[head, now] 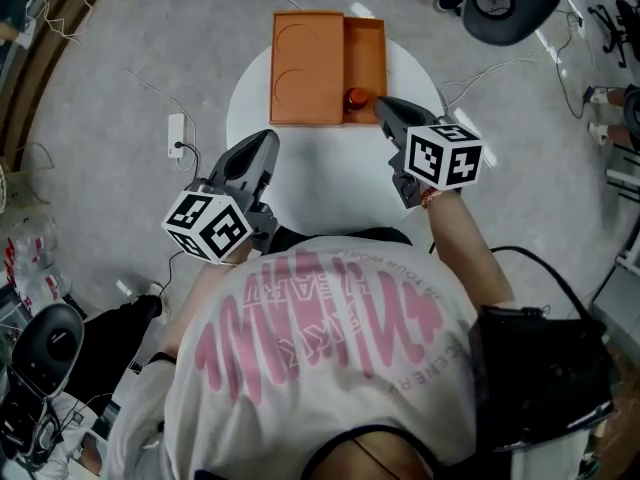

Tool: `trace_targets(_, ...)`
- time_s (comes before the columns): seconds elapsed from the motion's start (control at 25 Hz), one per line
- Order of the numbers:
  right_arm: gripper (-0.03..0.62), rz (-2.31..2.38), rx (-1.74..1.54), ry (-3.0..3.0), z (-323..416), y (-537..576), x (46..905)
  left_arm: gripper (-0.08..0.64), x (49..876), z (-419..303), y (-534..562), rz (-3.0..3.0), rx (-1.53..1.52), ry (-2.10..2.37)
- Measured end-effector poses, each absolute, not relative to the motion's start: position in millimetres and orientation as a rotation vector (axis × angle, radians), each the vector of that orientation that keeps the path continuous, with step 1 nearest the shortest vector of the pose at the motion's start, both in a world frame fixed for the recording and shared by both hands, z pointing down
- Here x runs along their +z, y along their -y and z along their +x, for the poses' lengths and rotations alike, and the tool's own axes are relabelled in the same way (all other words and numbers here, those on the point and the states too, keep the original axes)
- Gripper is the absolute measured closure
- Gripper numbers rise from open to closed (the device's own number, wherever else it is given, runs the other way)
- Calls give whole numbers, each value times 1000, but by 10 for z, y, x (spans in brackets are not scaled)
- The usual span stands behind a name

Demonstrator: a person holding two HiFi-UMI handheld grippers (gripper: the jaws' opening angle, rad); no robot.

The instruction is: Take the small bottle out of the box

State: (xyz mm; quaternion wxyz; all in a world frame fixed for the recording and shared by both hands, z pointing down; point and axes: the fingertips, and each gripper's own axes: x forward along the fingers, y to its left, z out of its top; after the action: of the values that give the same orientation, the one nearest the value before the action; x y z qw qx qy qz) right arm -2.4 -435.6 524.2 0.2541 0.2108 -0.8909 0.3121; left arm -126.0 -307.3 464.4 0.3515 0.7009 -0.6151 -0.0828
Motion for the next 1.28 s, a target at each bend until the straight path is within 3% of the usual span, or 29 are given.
trace_targets(0.36, 586, 503, 930, 2505, -161, 4393, 5263, 552, 4728, -1269, 2859, 1749, -199, 1657)
trace_targets(0.52, 468, 434, 956, 2515, -285, 4299, 5273, 552, 4757, -1297, 2746, 1723, -201, 1680)
trace_targets(0.64, 461, 408, 949, 2516, -348, 4242, 5297, 552, 4759, -1292, 2701, 1717, -205, 1686)
trace_targets(0.8, 397, 418, 890, 2490, -369, 4197, 5397, 552, 4793, -1283, 2641, 1707, -201, 1690)
trace_targets(1.28, 401, 487, 609, 2430, -387, 4170, 5568, 552, 4850, -1291, 2463, 1678, -191, 1697)
